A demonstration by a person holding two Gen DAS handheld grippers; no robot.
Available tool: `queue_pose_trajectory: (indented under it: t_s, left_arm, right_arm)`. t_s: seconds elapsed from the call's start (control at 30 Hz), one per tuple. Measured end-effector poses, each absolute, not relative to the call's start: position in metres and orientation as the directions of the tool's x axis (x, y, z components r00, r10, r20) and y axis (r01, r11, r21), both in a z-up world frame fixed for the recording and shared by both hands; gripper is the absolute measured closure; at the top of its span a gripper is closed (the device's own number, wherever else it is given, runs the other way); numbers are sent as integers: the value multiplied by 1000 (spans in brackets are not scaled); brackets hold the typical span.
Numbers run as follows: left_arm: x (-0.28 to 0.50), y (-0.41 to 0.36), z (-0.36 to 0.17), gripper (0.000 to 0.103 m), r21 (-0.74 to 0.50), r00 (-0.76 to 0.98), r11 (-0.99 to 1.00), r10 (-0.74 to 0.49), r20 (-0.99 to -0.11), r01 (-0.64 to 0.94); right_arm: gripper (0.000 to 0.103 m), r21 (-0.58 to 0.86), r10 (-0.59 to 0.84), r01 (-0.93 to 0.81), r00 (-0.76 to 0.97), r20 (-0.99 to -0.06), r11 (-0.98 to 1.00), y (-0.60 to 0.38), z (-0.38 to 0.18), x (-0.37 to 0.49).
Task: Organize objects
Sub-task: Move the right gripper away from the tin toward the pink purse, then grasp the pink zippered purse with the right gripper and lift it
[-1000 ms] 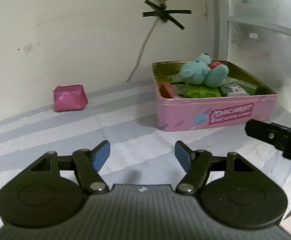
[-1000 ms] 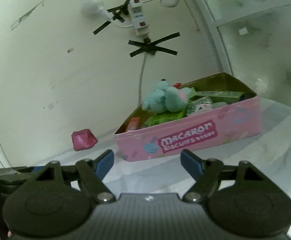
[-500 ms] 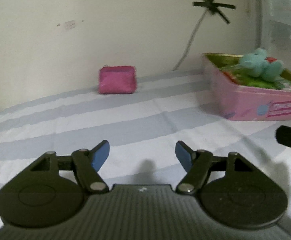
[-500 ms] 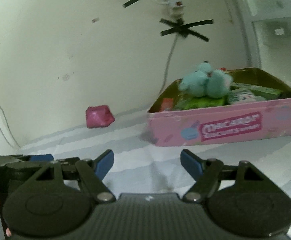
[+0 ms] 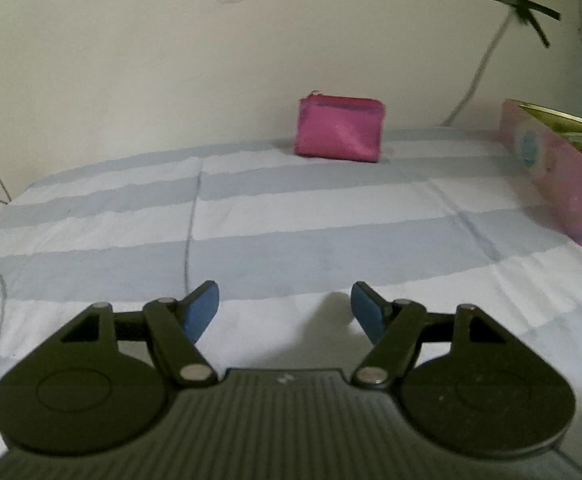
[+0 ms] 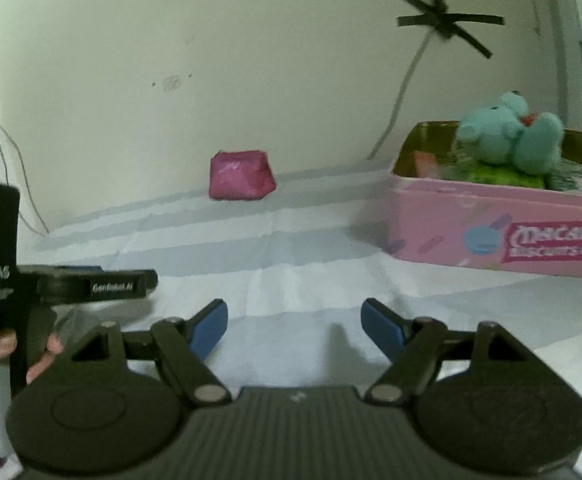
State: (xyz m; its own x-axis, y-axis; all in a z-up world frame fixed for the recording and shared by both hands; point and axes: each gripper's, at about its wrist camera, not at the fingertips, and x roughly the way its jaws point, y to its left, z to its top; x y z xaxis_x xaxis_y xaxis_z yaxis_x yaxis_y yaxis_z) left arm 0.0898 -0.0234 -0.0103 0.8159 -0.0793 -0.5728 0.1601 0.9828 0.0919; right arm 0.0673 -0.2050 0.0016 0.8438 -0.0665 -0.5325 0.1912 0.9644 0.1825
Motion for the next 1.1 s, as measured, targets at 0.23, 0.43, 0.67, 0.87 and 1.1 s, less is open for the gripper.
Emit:
queue_pose_trajectory:
  t_s: [0.23,0.43,0.67,0.87,1.1]
  left_arm:
    - [100,-11,-15,28,31,802,991,-86,-591,129]
    - [102,-10,-16,28,26,810,993,-76,-582,112]
    - [103,-1,-13,28,33,843,999,3,-538,18]
    - [117,28,-13,28,-73,823,990,55,-565,-116]
    - [117,26,-13,28,-88,823,991,35,-567,-103]
  right_arm:
    - [27,138,-52,154,830,-555,978,-189,-4,101]
    - [26,97,-52,129,823,-565,987,-182,-5,136]
    - [25,53,-62,121,780,-623,991,-185,-16,195]
    - [23,24,-69,105,797,-600,994,-181,-12,256]
    - [7,55,-64,103,876,-479,993,-188,4,337]
